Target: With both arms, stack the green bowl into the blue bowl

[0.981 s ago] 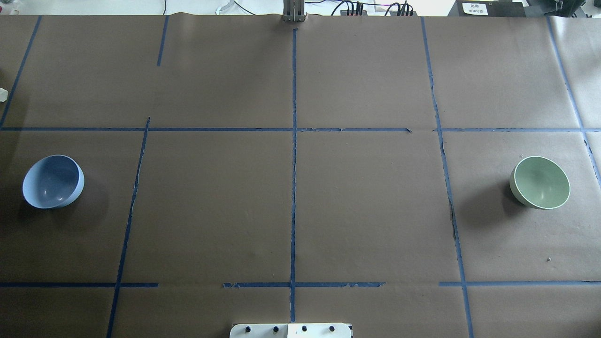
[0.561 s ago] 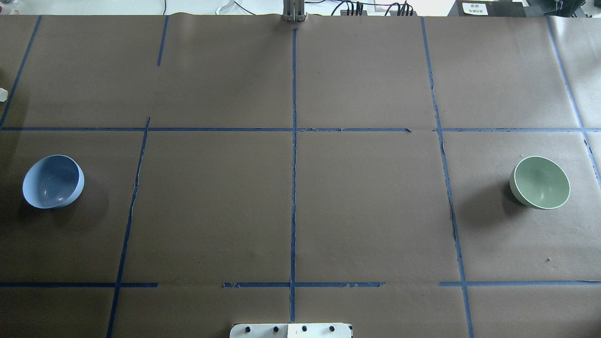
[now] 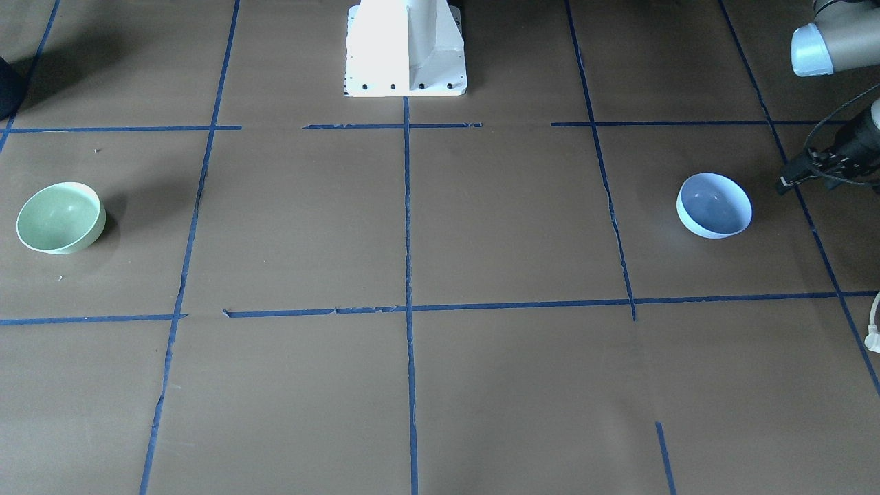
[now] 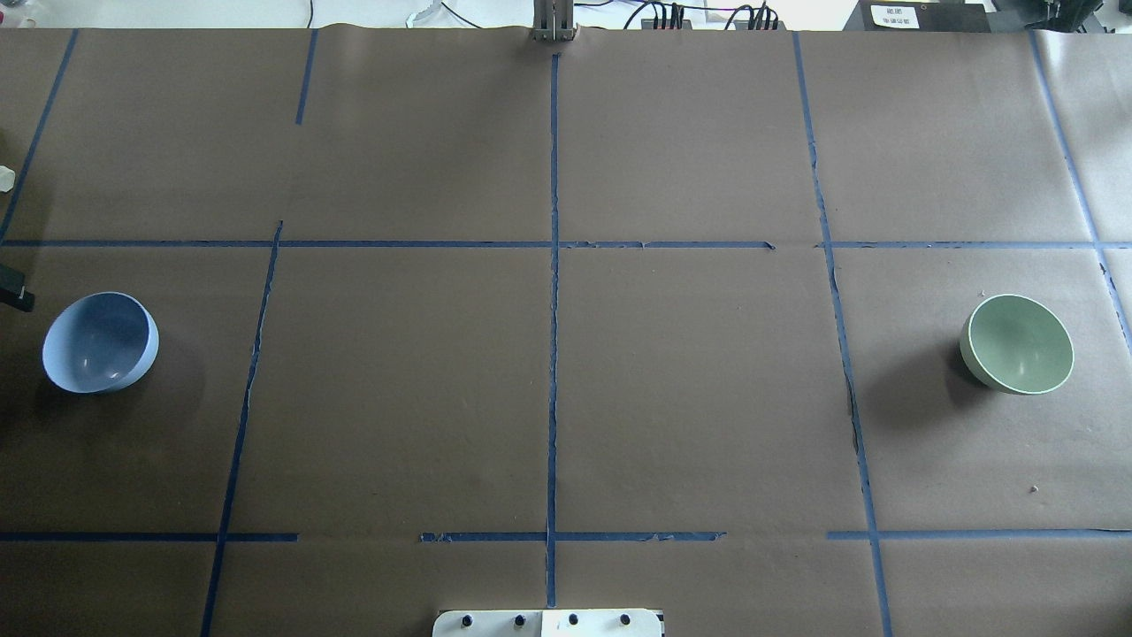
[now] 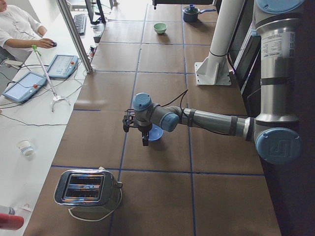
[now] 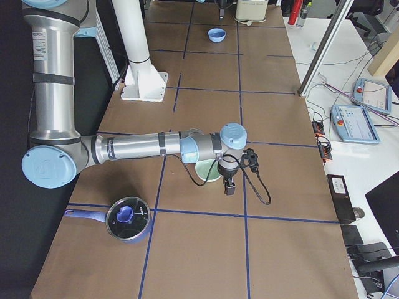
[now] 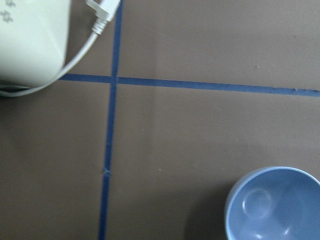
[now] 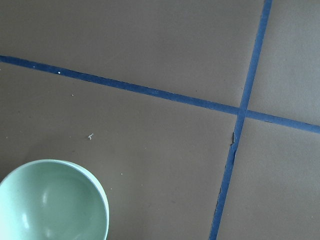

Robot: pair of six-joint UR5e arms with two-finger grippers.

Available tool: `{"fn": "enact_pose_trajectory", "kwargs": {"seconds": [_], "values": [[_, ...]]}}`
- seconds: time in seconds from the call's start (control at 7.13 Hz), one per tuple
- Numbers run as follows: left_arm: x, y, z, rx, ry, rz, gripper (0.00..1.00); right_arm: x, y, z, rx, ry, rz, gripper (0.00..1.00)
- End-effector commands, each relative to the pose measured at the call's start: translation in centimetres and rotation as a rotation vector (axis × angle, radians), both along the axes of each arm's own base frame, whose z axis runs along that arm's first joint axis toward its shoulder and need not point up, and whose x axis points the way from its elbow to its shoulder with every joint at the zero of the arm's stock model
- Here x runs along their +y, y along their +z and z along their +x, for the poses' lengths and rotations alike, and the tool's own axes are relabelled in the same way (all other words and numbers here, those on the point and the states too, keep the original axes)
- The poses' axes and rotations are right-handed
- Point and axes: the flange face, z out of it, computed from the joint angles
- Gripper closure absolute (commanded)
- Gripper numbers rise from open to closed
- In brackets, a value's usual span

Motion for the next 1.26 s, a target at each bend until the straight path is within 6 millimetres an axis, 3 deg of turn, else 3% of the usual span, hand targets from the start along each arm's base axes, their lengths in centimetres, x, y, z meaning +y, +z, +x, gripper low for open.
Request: {"fn": "enact_pose_trajectory", "kwargs": {"seconds": [0.0, 0.28, 0.42, 0.7, 0.84, 0.98, 1.12], "values": [[0.6, 1.7, 3.6, -0.014, 0.038, -0.013, 0.0, 0.1, 0.1, -0.4, 0.001, -0.007, -0.003, 0.0], [0.9, 4.2, 5.4, -0.011, 0.062, -0.018, 0.08, 0.1, 0.2, -0.4, 0.001, -0.01, -0.002, 0.0], [0.9, 4.8, 5.6, -0.001, 0.052, -0.016, 0.23, 0.1, 0.1, -0.6, 0.0, -0.013, 0.0, 0.0], [1.3, 4.5, 6.7, 0.009, 0.04, -0.036, 0.67, 0.1, 0.1, -0.8, -0.001, -0.017, -0.002, 0.0], [1.3, 4.3, 6.8, 0.013, 0.039, -0.037, 0.78, 0.1, 0.1, -0.9, -0.001, -0.02, -0.001, 0.0], [1.2, 3.7, 6.9, 0.022, 0.018, -0.051, 0.81, 0.1, 0.1, -1.0, -0.001, -0.021, -0.001, 0.0], [-0.3, 1.2, 8.0, 0.058, -0.045, -0.075, 0.83, 0.1, 0.1, -1.0, -0.001, -0.021, -0.001, 0.0]]}}
